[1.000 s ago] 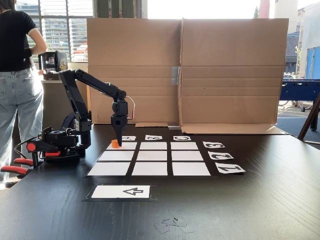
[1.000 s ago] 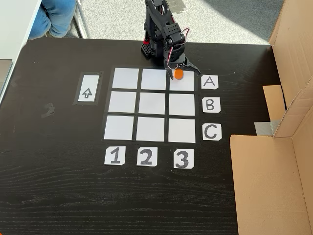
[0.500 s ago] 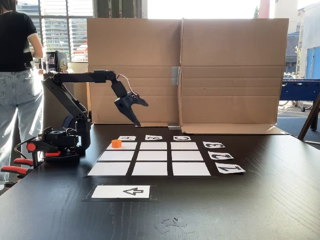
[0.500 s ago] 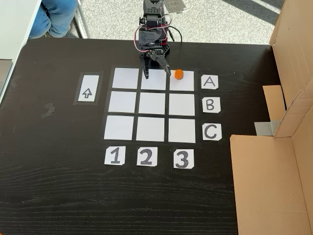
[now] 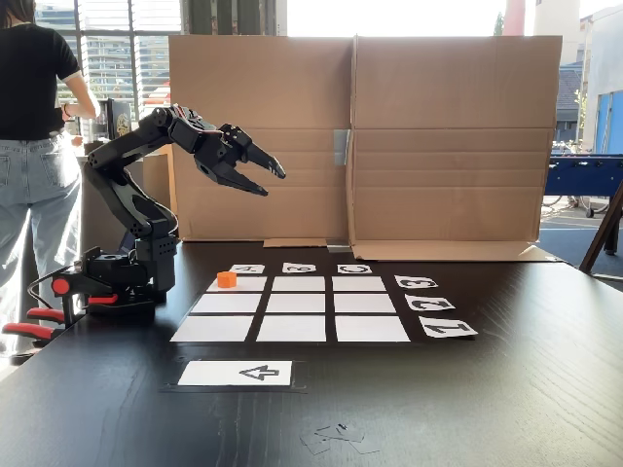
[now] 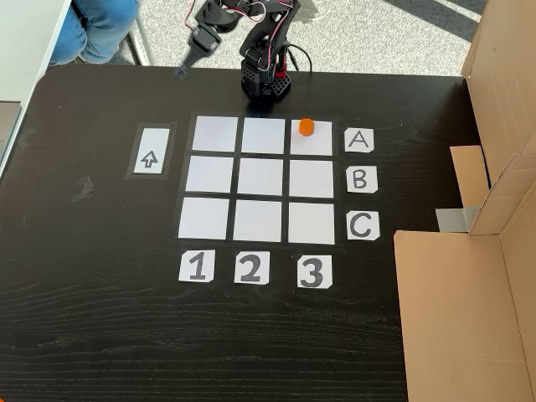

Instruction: Pick up the round, orange token and place it in the grid on square A3.

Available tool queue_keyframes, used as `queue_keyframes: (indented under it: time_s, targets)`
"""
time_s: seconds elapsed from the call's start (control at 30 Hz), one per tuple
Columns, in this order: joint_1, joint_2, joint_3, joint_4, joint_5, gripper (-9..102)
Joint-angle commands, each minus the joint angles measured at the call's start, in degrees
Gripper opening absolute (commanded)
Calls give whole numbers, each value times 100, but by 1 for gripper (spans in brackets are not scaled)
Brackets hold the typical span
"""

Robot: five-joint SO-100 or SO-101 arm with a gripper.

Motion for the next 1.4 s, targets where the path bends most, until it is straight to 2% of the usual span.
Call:
queue_keyframes:
  time_s: [0.0,0.23,0.3,0.47,0.6,0.73,0.87,1.0,1.37]
  targets:
    - [1107,396,-62,-457,729,0]
    - [3357,932,378,-360,2602,0]
    - [3797,1222,791,-413,2742,0]
    - [4852,2514,3076,-1661,3630,0]
    - [5247,3727,4649,-1740,3639,0]
    - [5687,4702,5493,-1661,3604,0]
    - [5845,4729,5836,-1441,3278,0]
    - [5880,4729,6275,-1819,3252,0]
    - [6064,4729,6284,-1468,3375,0]
